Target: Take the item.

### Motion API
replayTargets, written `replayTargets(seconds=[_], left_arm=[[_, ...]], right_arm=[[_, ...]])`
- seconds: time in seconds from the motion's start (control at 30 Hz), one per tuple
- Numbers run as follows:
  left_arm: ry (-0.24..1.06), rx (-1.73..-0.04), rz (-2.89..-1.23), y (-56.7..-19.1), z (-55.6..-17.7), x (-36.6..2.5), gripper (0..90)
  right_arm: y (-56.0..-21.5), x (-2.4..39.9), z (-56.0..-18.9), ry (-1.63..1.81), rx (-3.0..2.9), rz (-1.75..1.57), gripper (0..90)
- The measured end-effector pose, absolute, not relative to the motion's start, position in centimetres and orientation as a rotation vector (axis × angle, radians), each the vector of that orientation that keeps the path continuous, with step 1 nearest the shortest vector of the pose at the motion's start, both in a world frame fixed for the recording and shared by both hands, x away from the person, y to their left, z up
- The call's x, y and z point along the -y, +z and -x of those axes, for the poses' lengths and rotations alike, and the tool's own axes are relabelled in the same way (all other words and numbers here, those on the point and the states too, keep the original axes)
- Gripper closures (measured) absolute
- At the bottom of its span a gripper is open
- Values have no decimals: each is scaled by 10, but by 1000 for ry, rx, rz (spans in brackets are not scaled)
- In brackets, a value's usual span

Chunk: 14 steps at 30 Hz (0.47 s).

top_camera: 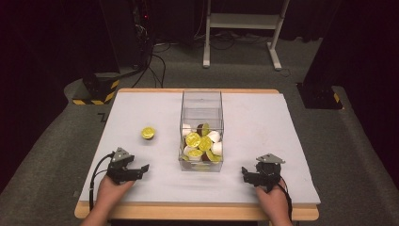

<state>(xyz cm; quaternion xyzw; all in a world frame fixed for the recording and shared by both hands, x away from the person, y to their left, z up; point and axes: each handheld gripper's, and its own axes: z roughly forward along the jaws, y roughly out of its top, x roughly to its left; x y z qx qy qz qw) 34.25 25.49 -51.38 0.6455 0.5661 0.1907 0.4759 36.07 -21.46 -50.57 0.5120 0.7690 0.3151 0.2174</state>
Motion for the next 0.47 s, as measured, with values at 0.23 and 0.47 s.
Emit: replayTargets(seconds=[0.23, 0.47], left_arm=[[519, -1369, -1596, -518, -333, -253, 242], [509, -1366, -1590, -518, -333, -254, 243]], right_arm=[[-506, 215, -361, 872, -2129, -1417, 101], [-506, 215, -361, 873, -2130, -1418, 101]])
